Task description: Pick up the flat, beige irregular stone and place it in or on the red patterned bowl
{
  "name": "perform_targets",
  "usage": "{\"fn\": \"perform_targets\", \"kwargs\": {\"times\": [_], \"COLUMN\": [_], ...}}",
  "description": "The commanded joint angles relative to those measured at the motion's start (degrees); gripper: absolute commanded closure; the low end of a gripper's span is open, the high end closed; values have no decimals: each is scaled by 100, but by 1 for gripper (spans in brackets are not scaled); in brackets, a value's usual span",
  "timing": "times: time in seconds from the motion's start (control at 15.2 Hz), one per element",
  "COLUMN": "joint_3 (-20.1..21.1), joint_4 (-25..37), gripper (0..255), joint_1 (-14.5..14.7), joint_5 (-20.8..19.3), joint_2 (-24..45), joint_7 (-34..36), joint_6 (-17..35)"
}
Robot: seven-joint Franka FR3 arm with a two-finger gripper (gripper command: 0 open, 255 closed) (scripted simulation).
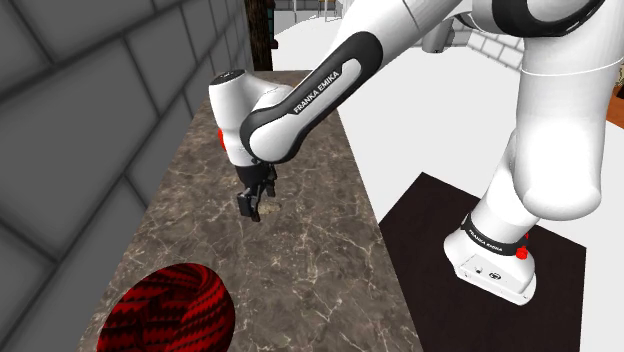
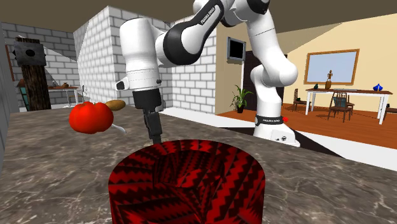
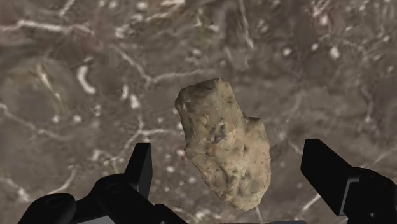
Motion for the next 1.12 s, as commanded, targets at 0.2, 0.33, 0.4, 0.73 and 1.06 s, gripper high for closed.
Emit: {"fn": "perform_targets", "kwargs": {"times": [0.2,0.33,0.4,0.73,1.06], "joint_3": [-1,-1,-1,12,17], "joint_4": [-12,-11,-11,-108,20], "gripper": [0,255,255,255,255], "joint_1": [2,2,2,-1,-12], "joint_5": [-3,-2,-2,14,37], "joint_2": [4,4,4,-51,-94], "joint_7": [4,3,3,7,-17], "joint_6": [18,17,17,63,-107]}}
